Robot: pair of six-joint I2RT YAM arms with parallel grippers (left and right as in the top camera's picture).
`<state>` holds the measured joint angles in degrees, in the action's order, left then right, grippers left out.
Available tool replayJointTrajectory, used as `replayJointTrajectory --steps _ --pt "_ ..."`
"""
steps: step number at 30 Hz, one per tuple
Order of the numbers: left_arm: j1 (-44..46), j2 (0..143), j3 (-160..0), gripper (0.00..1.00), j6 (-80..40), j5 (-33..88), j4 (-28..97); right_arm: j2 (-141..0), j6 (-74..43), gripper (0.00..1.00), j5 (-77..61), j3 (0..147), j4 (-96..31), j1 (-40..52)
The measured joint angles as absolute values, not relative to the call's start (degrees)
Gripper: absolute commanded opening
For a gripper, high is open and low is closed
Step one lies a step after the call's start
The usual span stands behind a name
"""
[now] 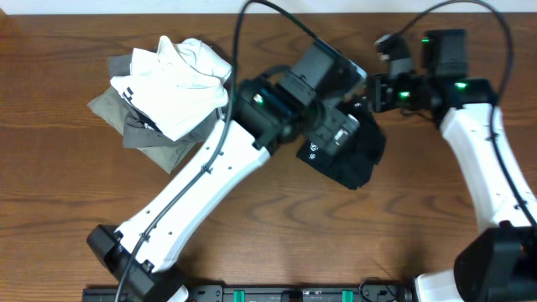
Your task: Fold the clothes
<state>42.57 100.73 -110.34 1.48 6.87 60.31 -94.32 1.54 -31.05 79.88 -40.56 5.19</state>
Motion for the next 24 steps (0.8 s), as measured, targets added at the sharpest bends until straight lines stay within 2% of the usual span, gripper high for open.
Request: replayJointTrajectory --steps 2,6,12,24 --pt "40.40 101.51 -109.38 0.97 0.19 6.42 60.25 -96.68 -0.19 0.28 -27.55 79.88 -41.36 7.60" --pt "36.36 103.42 -106.10 0.99 -2.92 6.44 60.45 -104.40 -4.64 0.14 -19.27 79.88 -46.70 8.80" --pt "30.94 108.38 -103.90 0.98 -5.28 14.11 56.60 -114.37 -11.44 0.14 -10.79 79.85 -52.62 7.27" --pt "28.34 128.55 -103.74 0.98 -6.24 38.61 46.89 -114.91 -11.49 0.16 -8.80 80.62 -53.58 6.98"
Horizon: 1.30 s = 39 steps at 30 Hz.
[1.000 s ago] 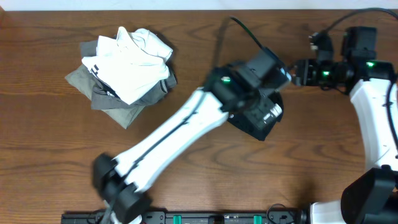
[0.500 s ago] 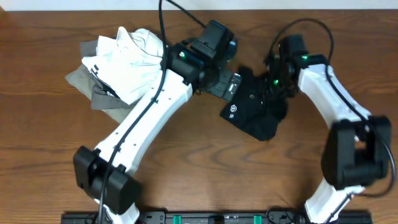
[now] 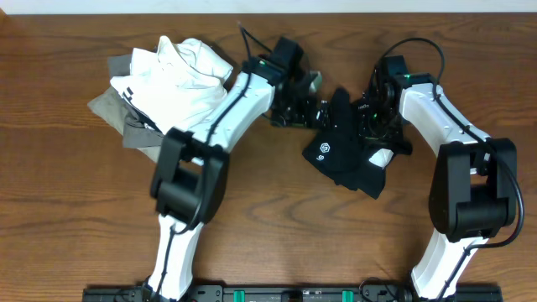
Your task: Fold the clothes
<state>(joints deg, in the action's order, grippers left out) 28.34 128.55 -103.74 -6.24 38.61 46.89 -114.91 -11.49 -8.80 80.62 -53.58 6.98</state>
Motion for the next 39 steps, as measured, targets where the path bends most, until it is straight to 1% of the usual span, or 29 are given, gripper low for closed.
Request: replayJointTrajectory --steps 5,6,7,8,10,11,13,18,20,26,29,31,36,39 --pt "28.36 133.69 -103.37 0.99 -6.46 46.28 44.21 -114.91 -11.44 0.16 -8.69 80.62 -53.58 6.98" --pt "28.42 133.93 -103.35 0.94 -6.48 47.33 43.81 -114.91 -11.44 0.16 -8.67 80.62 -53.60 6.98" --pt "28.47 133.99 -103.31 0.82 -6.74 48.16 43.53 -114.91 -11.42 0.16 -8.67 80.62 -53.60 6.98" --pt "28.62 133.99 -103.31 0.66 -7.16 49.04 43.29 -114.91 -11.42 0.16 -8.64 80.62 -53.60 6.98" --pt "29.10 133.97 -103.31 0.41 -7.09 50.28 42.50 -114.91 -11.35 0.16 -8.62 80.64 -53.58 6.98" --pt "29.50 133.97 -103.31 0.32 -7.09 50.57 42.00 -114.91 -11.33 0.15 -8.56 80.64 -53.56 6.98" --pt "30.33 133.97 -103.31 0.06 -6.90 50.61 41.01 -114.91 -11.33 0.14 -8.32 80.64 -53.52 6.98" --pt "31.05 133.97 -103.31 0.06 -6.20 49.76 40.21 -114.02 -11.33 0.14 -7.86 80.51 -54.06 6.55" --pt "30.74 133.95 -103.31 0.06 -6.17 49.67 40.84 -112.36 -11.31 0.16 -8.14 80.16 -54.30 5.96" --pt "26.61 130.06 -103.35 0.06 -5.48 49.21 45.23 -98.10 -11.29 0.17 -9.58 79.64 -54.57 0.82" --pt "21.56 123.33 -103.35 0.06 -4.21 47.97 46.50 -90.00 -11.29 0.19 -9.74 79.72 -54.54 -1.45" --pt "16.45 116.46 -103.59 0.06 -2.81 45.67 47.40 -86.11 -11.29 0.19 -9.96 79.79 -54.52 -1.76" --pt "2.37 104.53 -106.69 0.06 0.40 39.48 47.55 -83.83 -11.29 0.18 -10.55 79.79 -55.05 -1.76" --pt "-4.58 102.98 -107.28 0.06 1.54 36.97 47.72 -83.90 -11.29 0.16 -10.76 79.79 -55.51 -1.76"
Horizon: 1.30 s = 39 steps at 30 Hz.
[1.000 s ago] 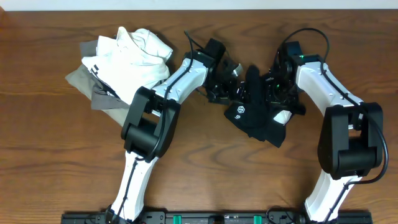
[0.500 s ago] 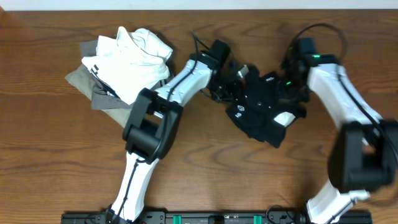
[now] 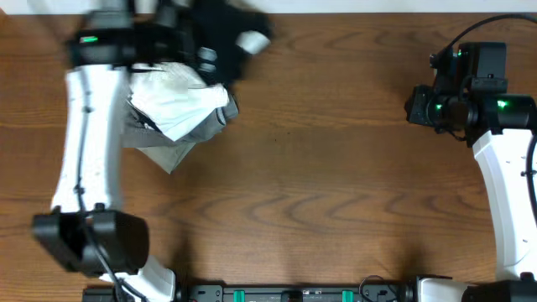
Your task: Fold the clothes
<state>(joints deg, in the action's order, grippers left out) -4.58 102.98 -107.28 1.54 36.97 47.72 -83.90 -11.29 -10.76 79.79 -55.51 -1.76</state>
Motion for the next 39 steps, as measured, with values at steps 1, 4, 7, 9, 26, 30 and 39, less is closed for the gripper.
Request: replayJointTrajectory --steps 1,4,7,9,26,30,39 --pt "-6.39 103.42 -107.24 0.06 1.69 36.01 48.05 -83.88 -11.29 0.16 -10.96 79.79 -55.55 -1.76" --pt "-10.50 106.91 -106.26 0.14 2.02 33.04 48.62 -83.88 -11.29 0.16 -11.88 79.77 -55.64 -1.76" --pt "-13.34 112.49 -105.16 0.17 2.44 30.24 50.17 -83.88 -11.29 0.16 -12.80 79.79 -55.77 -1.76" --pt "-14.61 115.83 -104.66 0.25 2.48 27.88 51.51 -83.88 -11.29 0.16 -13.23 79.79 -56.21 -1.76" --pt "-19.03 106.34 -104.57 0.98 -0.36 18.15 61.60 -83.50 -9.82 0.44 -16.43 79.77 -54.22 -1.76" --pt "-16.32 94.15 -105.08 0.98 0.45 17.61 66.13 -80.68 -8.27 0.52 -19.77 79.68 -49.25 -1.76" --pt "-5.98 79.55 -106.10 0.98 3.40 17.08 80.71 -67.61 -6.50 0.99 -23.73 79.70 -45.54 -1.76"
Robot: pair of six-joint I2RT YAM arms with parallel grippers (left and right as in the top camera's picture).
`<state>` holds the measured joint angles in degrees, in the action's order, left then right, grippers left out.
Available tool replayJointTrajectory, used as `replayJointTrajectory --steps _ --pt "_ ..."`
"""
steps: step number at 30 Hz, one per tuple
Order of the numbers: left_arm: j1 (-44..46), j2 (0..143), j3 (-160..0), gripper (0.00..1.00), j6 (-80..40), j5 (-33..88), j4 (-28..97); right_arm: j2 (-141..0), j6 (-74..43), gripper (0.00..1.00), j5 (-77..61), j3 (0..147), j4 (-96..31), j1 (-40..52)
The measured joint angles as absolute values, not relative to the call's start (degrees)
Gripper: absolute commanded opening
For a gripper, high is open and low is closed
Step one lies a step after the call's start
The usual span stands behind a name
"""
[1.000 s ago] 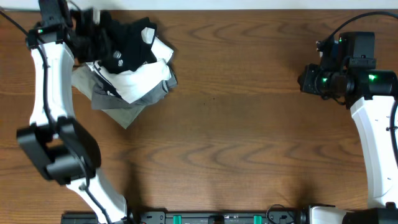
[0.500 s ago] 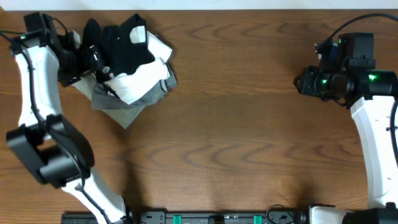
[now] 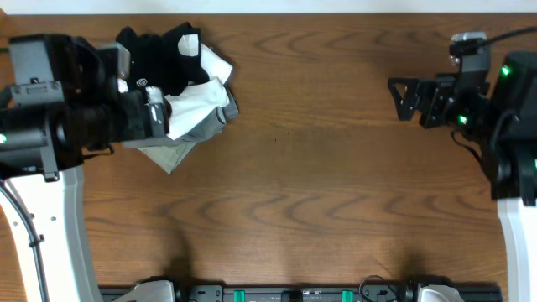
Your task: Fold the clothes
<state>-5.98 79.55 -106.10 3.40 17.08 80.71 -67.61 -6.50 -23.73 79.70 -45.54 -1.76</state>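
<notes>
A black garment [image 3: 164, 57] with a small white logo lies bunched on top of the clothes pile at the far left. Under it are a white garment [image 3: 200, 102] and a grey one [image 3: 170, 153]. My left gripper [image 3: 157, 111] hovers over the pile's left side, just below the black garment. Its fingers are spread and hold nothing that I can see. My right gripper [image 3: 400, 99] is open and empty over bare wood at the far right, its fingers pointing left.
The wooden table [image 3: 302, 184] stretches between the two arms. The pile sits close to the table's far edge. A black rail [image 3: 294, 294] with green fittings runs along the near edge.
The left gripper held the black garment up over the pile's far side. Now the garment lies on the pile and the gripper sits lower, let go of it. The right arm shifted slightly.
The black garment first lay at the table's middle under both grippers. Then both were at its edges, folding it. Later the left gripper held it above the pile at the far left while the right had withdrawn. Now it rests on the pile.
</notes>
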Motion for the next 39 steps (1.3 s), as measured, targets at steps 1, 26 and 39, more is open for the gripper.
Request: replayJointTrajectory --steps 1,26,39 --pt "-5.50 79.50 -106.10 0.98 3.46 16.95 80.84 -66.59 -6.50 0.99 -23.88 79.70 -45.78 -1.76" --pt "-5.13 79.96 -106.10 0.98 3.51 16.10 80.77 -60.16 1.74 0.99 -20.78 79.53 -46.87 -1.67" --pt "-5.13 79.96 -106.10 0.98 3.51 16.10 80.75 -27.14 13.08 0.99 -13.28 57.49 -41.10 1.10"
